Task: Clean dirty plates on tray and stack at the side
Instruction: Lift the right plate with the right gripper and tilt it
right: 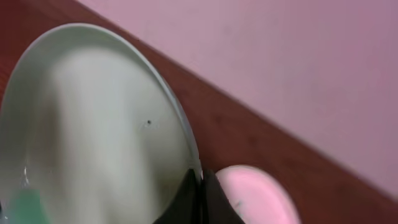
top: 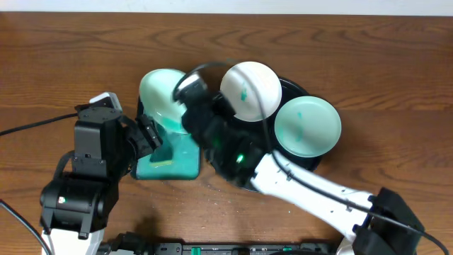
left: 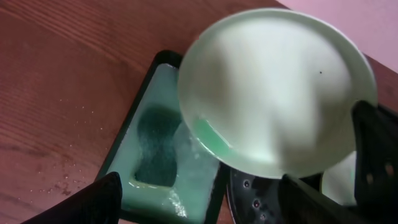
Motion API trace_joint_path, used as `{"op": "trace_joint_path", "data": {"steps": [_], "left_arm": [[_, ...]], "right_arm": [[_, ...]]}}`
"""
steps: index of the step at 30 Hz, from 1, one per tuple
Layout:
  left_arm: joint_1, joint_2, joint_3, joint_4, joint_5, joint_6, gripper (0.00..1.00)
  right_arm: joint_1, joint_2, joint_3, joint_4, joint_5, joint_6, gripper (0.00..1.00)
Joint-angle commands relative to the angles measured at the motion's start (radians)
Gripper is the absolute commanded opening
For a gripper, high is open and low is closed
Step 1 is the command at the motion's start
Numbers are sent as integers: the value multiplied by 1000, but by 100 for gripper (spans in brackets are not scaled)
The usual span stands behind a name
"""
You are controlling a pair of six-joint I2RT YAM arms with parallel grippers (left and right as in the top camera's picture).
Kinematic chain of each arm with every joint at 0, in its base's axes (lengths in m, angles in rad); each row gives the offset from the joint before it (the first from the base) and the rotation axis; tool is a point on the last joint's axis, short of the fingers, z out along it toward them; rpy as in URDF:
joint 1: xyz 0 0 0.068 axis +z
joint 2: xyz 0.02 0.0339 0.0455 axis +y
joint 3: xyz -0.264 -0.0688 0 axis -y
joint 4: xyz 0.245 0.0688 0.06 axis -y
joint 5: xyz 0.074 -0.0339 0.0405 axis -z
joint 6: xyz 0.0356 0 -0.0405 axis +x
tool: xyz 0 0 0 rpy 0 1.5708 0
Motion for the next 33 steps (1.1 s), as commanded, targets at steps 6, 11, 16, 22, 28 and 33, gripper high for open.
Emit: {"op": "trace_joint_path", "data": {"steps": [6,11,16,22,28,33], "left_arm": [[3,17,18,-3,-2,10,80],[3,27,18,-3,-2,10,80],[3,35,18,-3,-2,11,80],[3,39,18,-3,-2,10,80],[3,40,18,-3,-2,11,80],[3,40,18,-3,-2,10,81]], "right_arm": [[94,-18,9,96,243,-227,1],[97,-18,9,117,264,-274,1],[97,-18,9,125,264,-280,1],[97,-18,9,146,264,-295,1],[97,-18,9,147,264,-295,1],[97,-18,9,147,265,-295,1]]}}
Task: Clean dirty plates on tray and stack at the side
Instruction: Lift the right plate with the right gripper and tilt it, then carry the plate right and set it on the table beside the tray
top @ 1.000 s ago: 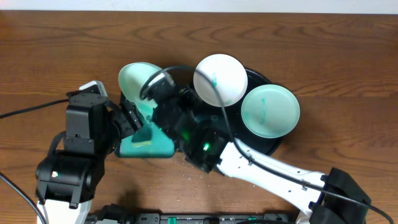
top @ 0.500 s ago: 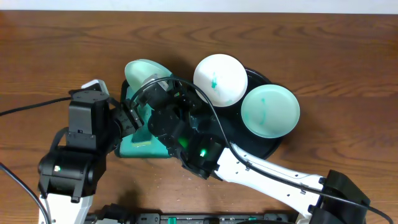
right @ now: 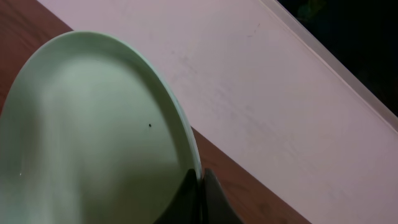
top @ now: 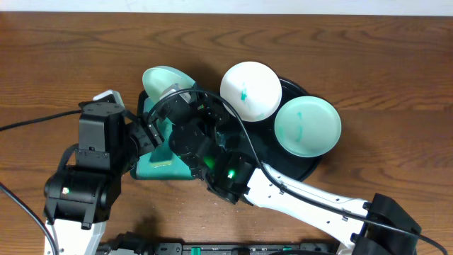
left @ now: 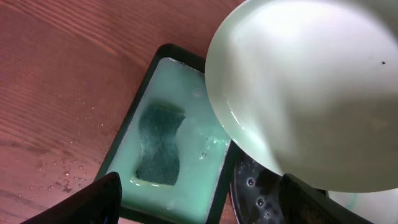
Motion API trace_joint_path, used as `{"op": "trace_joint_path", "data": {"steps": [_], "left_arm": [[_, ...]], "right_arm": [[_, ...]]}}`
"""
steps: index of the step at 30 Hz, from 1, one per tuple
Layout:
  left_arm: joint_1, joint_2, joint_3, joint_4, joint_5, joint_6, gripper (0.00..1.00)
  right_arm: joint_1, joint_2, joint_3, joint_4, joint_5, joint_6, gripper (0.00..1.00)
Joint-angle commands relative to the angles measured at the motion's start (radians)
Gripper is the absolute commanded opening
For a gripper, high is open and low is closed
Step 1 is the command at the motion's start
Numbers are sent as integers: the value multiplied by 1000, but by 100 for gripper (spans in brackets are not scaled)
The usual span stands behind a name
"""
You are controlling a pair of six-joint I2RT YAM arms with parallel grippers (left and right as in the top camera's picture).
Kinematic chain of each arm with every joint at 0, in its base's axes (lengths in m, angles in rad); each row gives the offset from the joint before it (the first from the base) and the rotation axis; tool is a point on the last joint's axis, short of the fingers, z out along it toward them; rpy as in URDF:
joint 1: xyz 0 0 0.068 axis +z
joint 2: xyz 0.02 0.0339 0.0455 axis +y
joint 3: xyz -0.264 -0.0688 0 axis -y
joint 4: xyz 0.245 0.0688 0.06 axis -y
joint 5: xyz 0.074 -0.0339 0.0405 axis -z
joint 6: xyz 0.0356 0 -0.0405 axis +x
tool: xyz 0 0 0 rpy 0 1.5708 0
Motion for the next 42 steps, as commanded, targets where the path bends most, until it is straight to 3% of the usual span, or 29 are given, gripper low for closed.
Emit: {"op": "trace_joint_path", "data": {"steps": [1,8,12,16,19,22,25,32,36,42], "left_arm": [[3,5,18,-3,-2,10,81],[3,5,18,-3,-2,10,81],[3,5,18,-3,-2,10,81],[3,5,18,-3,-2,10,81],[3,5,18,-3,-2,10,81],[3,5,18,-3,-2,10,81],[3,5,18,-3,-2,10,81],[3,5,18,-3,-2,11,81],[3,5,18,-3,-2,10,81],[3,5,18,-3,-2,10,81]], "right_arm": [[5,-18,9,7,25,-6,1],[-8,-18,8,-2,24,71,1],[-83,-17,8,-126,-21,400,1],[-204,-17,8,-325,-469,768,1],[-318,-30,10,-341,-940,811,1],[-442,-87,10,-364,-1189,832,1],[-581,-189,10,-468,-1163,878,1],[-1017,-338,9,-820,-892,994,1],[-1284,-301,8,-979,-790,994,1],[-1547,-148,8,-1038,-787,991,1]]}}
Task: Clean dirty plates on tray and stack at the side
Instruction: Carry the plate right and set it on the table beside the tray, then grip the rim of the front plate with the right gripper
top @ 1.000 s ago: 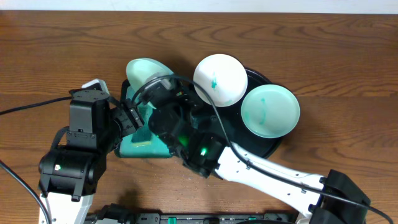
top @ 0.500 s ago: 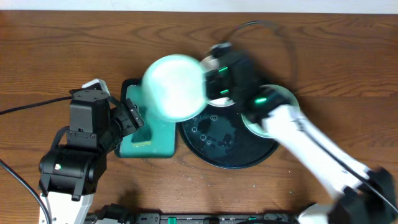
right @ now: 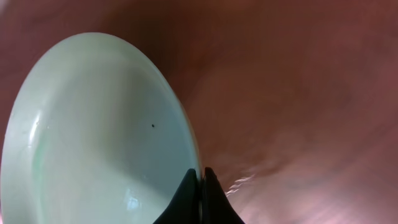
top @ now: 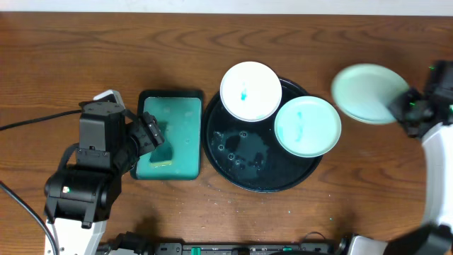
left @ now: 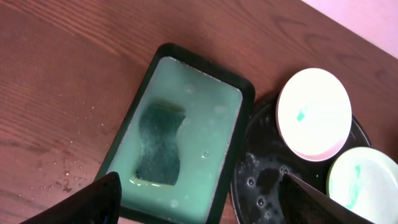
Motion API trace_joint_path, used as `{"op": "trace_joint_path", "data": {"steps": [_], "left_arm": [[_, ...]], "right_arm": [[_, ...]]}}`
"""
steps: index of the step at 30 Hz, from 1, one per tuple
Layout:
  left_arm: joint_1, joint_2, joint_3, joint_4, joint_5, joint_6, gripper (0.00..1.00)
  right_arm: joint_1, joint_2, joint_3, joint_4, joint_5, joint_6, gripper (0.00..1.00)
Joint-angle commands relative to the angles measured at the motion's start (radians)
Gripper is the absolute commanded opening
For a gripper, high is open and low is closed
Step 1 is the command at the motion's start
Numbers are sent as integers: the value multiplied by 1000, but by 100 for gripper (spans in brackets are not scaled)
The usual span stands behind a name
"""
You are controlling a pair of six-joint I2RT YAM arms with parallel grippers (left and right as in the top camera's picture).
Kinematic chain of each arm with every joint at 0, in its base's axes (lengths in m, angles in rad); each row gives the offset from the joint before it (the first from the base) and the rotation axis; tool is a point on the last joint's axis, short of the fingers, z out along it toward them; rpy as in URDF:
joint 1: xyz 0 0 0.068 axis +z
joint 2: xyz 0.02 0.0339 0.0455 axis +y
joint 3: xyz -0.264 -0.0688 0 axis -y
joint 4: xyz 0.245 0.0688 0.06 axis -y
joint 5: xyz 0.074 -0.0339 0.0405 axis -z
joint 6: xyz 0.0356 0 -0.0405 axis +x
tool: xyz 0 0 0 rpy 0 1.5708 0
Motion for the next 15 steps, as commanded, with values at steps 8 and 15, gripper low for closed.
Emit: {"op": "trace_joint_path", "data": {"steps": [8,15], "left_arm": [[3,1,18,-2,-2,10,81],[3,1,18,-2,-2,10,81]], "right_arm": [[-91,286,-2,-69,5,17,1],[-14,320,-1,-51,-93,-105,32]]}}
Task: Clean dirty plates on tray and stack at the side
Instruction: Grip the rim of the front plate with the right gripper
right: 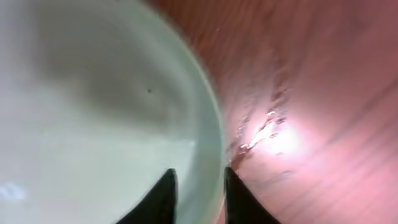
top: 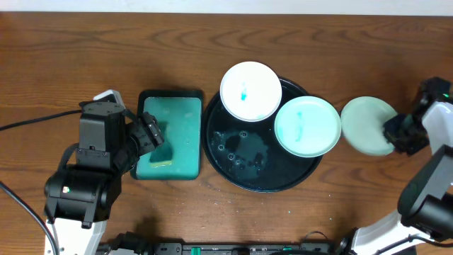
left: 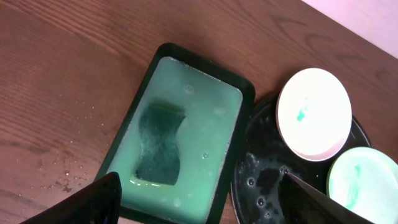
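The black round tray (top: 262, 173) holds a white plate (top: 249, 91) with a green smear and a green plate (top: 306, 126) with green streaks. A pale green plate (top: 364, 126) lies on the wood just right of the tray. My right gripper (top: 393, 132) is at its right rim. In the right wrist view that gripper (right: 199, 177) stands open, its fingers either side of the plate's (right: 93, 112) rim. My left gripper (left: 200, 180) is open and holds nothing, above the basin's near end.
A dark green basin (top: 184, 170) of soapy water sits left of the tray, with a green sponge (left: 158, 143) lying in it. Water drops dot the wood (left: 59, 180) near the basin. Wet drops also lie on the tray floor (left: 261, 186).
The right gripper went from shut on the pale green plate at the upper right to open. The plate now lies lower, beside the tray. The left arm has not moved.
The right gripper held the pale green plate tilted over the basin, then a little farther back over it. By the last earlier moment it held the plate far right of the tray. Now the plate rests on the table there, let go.
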Motion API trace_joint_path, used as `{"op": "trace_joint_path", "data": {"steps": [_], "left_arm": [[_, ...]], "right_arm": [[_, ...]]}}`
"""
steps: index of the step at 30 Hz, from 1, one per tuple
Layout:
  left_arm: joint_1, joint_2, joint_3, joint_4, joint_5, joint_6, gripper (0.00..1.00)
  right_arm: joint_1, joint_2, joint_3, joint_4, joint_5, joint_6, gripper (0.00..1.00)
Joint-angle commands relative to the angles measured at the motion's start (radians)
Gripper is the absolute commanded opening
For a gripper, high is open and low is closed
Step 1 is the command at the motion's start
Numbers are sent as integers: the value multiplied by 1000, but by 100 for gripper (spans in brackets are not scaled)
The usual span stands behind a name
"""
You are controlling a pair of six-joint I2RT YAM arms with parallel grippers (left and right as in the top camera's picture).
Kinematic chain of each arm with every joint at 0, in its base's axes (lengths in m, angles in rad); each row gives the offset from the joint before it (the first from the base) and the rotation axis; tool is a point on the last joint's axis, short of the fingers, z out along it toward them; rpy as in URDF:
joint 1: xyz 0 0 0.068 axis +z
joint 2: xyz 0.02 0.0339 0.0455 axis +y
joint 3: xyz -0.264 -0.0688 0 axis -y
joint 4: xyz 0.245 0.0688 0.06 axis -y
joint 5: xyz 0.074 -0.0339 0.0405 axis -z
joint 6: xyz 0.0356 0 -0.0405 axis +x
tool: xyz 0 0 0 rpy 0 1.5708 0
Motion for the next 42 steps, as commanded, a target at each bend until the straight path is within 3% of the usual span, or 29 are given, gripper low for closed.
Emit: {"op": "trace_joint_path", "data": {"steps": [1,5,8,11,16,19,20,22,23,31,37,39,42], "left_arm": [[3,1,18,-3,-2,10,81],[3,1,18,-3,-2,10,81],[3,1,18,-3,-2,11,81],[3,1,18,-3,-2,10,81],[3,1,18,-3,-2,10,81],[3,1,18,-3,-2,10,81],[3,1,18,-3,-2,10,81],[3,1,18,-3,-2,10,81],[3,1,18,-3,-2,10,81],[3,1,18,-3,-2,10,81],[3,1,18,-3,-2,10,81],[3,1,18,-3,-2,10,81],[3,1,18,-6,-2,10,81]], "right_arm": [[58,-44,1,14,-108,-121,34],[141,-130,1,19,-212,-274,40],[215,-174,0,-2,-225,-340,51],[285,-173,-6,-4,-212,-346,59],[362,-135,-76,74,-146,-305,63],[377,-112,-135,139,-153,-296,48],[378,-109,-152,154,-155,-297,37],[379,-108,-172,162,-155,-296,4],[379,-108,-172,150,-161,-297,1],[418,-241,-169,43,-261,-301,1],[587,-362,-169,-11,-272,-327,1],[652,-366,-171,-14,-271,-309,1],[742,-355,-193,3,-233,-159,1]]}}
